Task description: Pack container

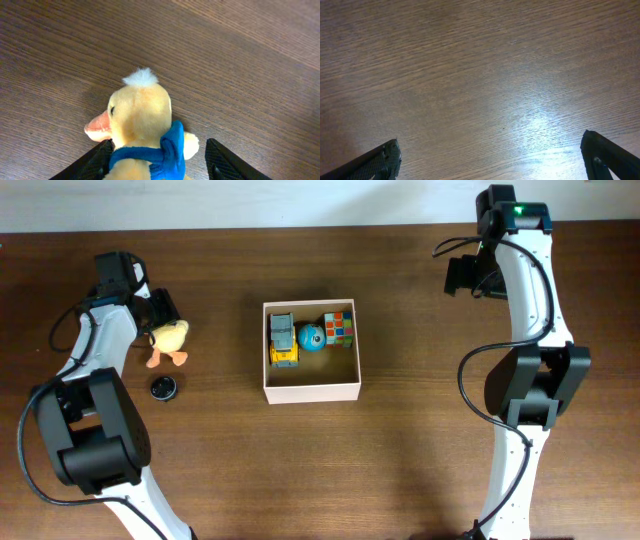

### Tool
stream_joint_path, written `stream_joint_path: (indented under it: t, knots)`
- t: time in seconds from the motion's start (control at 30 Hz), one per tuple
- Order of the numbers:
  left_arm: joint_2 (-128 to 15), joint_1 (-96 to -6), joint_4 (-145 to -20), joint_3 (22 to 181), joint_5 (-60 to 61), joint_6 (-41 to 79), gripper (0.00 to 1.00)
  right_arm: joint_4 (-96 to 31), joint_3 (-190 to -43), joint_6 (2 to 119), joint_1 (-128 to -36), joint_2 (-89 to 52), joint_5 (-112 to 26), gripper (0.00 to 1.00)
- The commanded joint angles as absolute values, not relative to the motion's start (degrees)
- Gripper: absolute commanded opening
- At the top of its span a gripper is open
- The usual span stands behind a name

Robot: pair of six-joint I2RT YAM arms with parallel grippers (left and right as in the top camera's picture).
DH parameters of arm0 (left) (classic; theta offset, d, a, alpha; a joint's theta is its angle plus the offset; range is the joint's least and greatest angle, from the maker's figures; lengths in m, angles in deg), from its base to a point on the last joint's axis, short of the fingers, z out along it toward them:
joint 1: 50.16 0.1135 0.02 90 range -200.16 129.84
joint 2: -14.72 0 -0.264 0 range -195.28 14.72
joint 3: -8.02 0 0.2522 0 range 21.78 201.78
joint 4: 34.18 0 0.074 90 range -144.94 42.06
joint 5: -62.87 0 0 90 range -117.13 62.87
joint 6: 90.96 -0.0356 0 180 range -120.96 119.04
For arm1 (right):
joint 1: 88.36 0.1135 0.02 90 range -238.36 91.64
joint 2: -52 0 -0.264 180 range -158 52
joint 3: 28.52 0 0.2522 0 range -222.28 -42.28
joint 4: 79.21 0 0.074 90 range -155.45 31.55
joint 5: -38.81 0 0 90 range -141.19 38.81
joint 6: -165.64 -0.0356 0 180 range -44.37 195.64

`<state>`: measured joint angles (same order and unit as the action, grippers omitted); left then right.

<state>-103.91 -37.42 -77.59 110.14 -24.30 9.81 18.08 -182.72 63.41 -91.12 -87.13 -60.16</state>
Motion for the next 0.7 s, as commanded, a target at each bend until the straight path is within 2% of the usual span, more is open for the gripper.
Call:
stream_joint_path:
  t: [0.0, 0.23, 0.5, 0.67]
  knots:
    - [-104.41, -37.12, -78.44, 113.06, -23.45, 10.16, 0.61, 18.08, -182.72, 62.71, -91.49, -87.26, -60.49, 0.99]
    - [-104.41, -37.12, -84.26, 117.11, -23.47, 10.16, 0.61, 18.08, -182.72, 62.71, -91.49, -87.26, -60.49, 0.99]
    - [-104.41, -37.08, -102.18, 122.55, -23.47, 10.20, 0.62, 18.08, -182.72, 62.71, -91.49, -87.26, -60.49, 0.99]
    - [-104.06, -37.08, -110.90, 123.40, -23.67, 10.16, 0.66, 18.08, -182.72, 62.71, -91.49, -87.26, -60.49, 0.99]
